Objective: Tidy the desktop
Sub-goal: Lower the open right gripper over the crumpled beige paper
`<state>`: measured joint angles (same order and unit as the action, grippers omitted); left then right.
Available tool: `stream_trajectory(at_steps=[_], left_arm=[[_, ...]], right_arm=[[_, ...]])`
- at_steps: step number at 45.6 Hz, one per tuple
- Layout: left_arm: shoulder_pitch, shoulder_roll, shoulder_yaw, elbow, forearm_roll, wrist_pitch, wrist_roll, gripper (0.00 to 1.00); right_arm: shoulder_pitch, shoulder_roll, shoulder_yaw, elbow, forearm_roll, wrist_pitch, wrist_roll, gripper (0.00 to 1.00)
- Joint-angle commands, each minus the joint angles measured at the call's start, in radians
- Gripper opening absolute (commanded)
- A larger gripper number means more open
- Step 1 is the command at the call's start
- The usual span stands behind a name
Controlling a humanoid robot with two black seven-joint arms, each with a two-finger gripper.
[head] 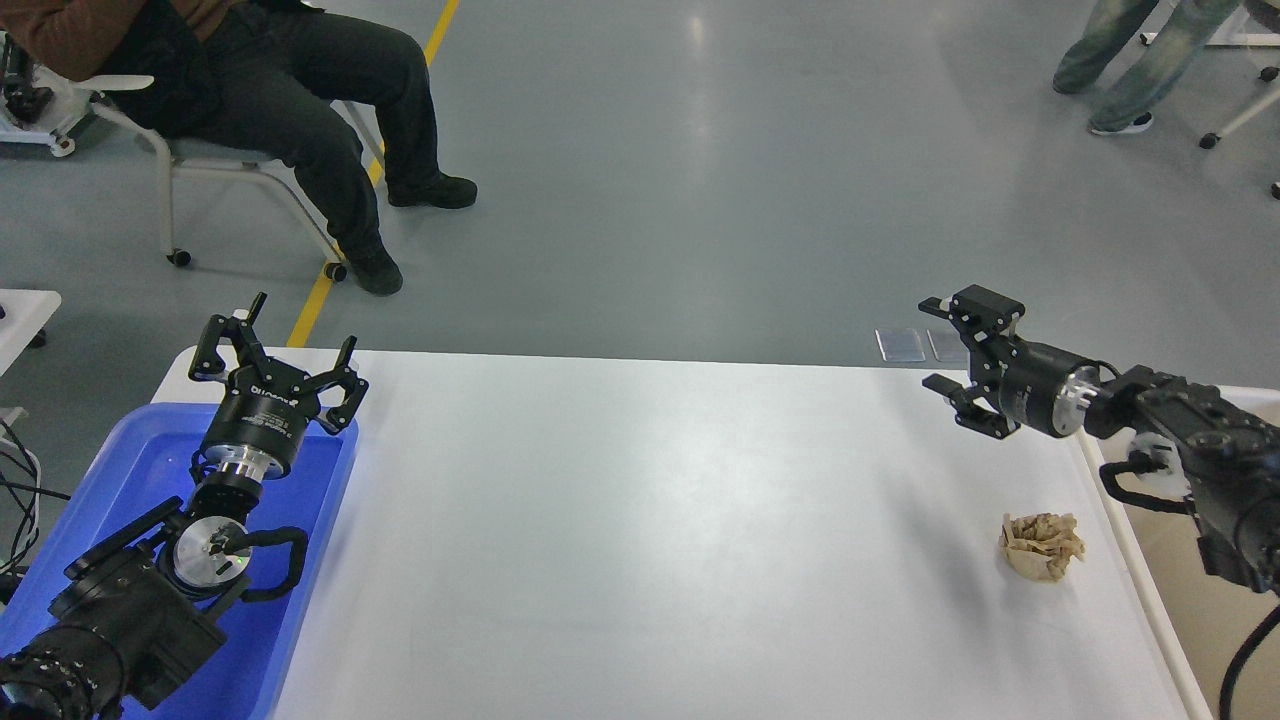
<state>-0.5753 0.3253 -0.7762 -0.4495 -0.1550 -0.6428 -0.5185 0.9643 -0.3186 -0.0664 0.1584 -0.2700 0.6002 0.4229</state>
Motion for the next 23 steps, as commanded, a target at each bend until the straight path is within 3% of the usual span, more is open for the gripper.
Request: stream_trajectory(at_steps=[1,8,18,23], left_arm=[[0.000,0.000,0.000,0.000,0.000,0.000,0.000,1.00],[0.000,0.000,0.000,0.000,0.000,0.000,0.000,1.00],[0.000,0.000,0.000,0.000,-0.001,0.000,0.000,1.00],[0.000,0.001,0.000,0.000,0.000,0.000,0.000,1.00]], right_arm=[[0.031,-0.059,-0.246,-0.003,-0.184,-0.010,0.108,1.00],[0.021,-0.080,-0.358,-0.005,-0.251,-0.069,0.152,1.00],[0.011,-0.117,-0.541,0.015,-0.275,-0.201,0.252,1.00],[0.019,-0.158,-0.547,0.085,-0.282,-0.201,0.260,1.00]])
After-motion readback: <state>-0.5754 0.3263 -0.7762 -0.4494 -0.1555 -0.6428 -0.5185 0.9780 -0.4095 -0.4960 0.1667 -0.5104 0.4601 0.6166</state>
